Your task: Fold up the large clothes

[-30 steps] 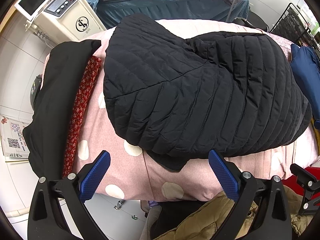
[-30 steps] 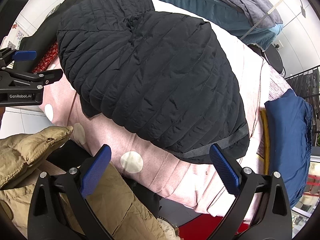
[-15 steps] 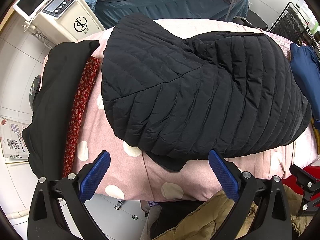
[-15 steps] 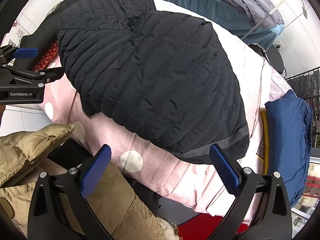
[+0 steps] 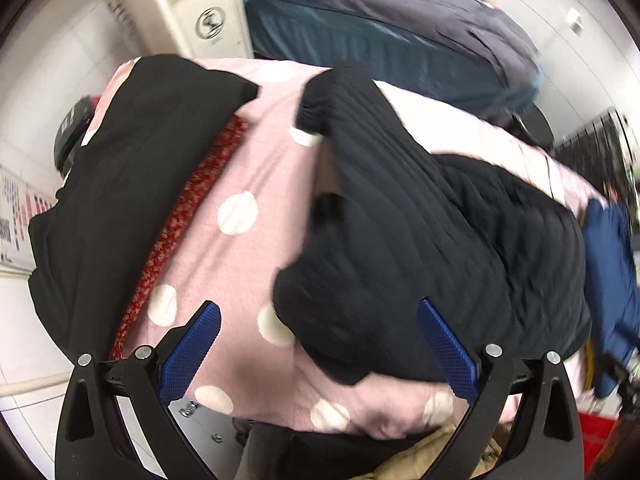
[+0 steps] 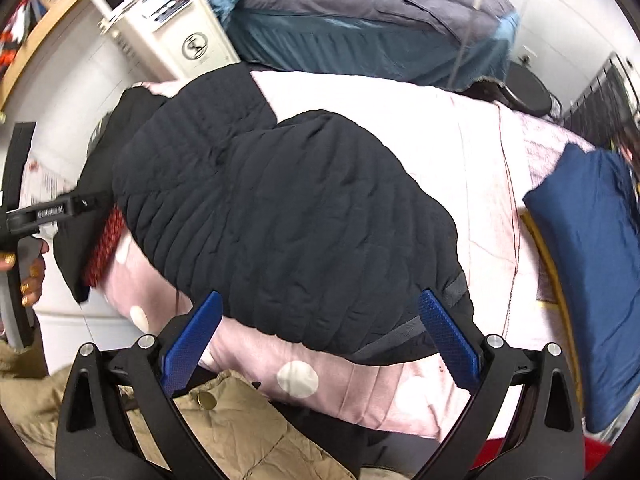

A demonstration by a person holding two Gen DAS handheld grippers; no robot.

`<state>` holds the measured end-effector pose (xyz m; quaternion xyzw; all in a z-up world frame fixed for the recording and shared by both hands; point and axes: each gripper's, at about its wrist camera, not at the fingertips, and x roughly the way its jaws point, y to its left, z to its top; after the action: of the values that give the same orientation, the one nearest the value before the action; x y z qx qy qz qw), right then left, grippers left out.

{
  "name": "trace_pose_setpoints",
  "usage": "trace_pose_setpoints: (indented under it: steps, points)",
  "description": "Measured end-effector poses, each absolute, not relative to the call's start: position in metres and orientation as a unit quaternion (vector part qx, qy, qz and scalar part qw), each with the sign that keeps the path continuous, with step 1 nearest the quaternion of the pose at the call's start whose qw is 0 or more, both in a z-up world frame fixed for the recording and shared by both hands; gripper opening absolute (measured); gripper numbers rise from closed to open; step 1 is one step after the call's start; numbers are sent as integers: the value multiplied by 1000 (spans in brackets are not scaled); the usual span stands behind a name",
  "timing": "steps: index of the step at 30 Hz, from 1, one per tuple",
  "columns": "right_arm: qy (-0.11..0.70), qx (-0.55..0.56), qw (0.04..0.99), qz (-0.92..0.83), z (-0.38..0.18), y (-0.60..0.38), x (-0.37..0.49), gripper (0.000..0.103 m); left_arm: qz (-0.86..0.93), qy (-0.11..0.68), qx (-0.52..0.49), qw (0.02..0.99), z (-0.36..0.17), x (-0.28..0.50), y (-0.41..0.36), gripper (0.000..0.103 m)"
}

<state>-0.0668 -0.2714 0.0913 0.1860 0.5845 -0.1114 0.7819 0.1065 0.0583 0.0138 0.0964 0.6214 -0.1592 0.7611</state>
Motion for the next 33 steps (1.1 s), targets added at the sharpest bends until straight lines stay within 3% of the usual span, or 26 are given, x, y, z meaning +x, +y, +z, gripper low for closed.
trace_pose_setpoints:
  steps: [5,9,11,12,14,17,19,23,26,33]
  points:
    - [583,219,774,-114,83,-281,-65,97,-214,667,23,713,-13,164,50,96]
    - [575,224,777,-124,87,-285,-68,97,-240,688,77,680,-42,177,3,92]
    - [566,228,781,-136,91,-289,-76,97,-290,690,72,660,-47,173,-20,76]
    - [563,230,781,-141,92,-292,-79,97,-310,701,66,639,-53,169,-34,75]
    - [560,240,778,-157,92,-298,-88,97,-316,702,86,632,-59,158,-56,49]
    - [549,255,775,-182,94,-310,-104,97,-341,687,113,631,-56,132,-82,25]
    - [543,260,774,-194,96,-318,-108,97,-368,668,137,632,-46,108,-99,17]
    - [532,245,783,-210,107,-337,-105,97,-438,609,228,621,-28,27,-132,16]
    - [520,226,801,-193,122,-343,-84,97,-506,604,267,554,-36,-40,-148,16]
    - [518,117,847,-18,155,-282,15,97,-487,633,287,528,-67,-78,-118,16]
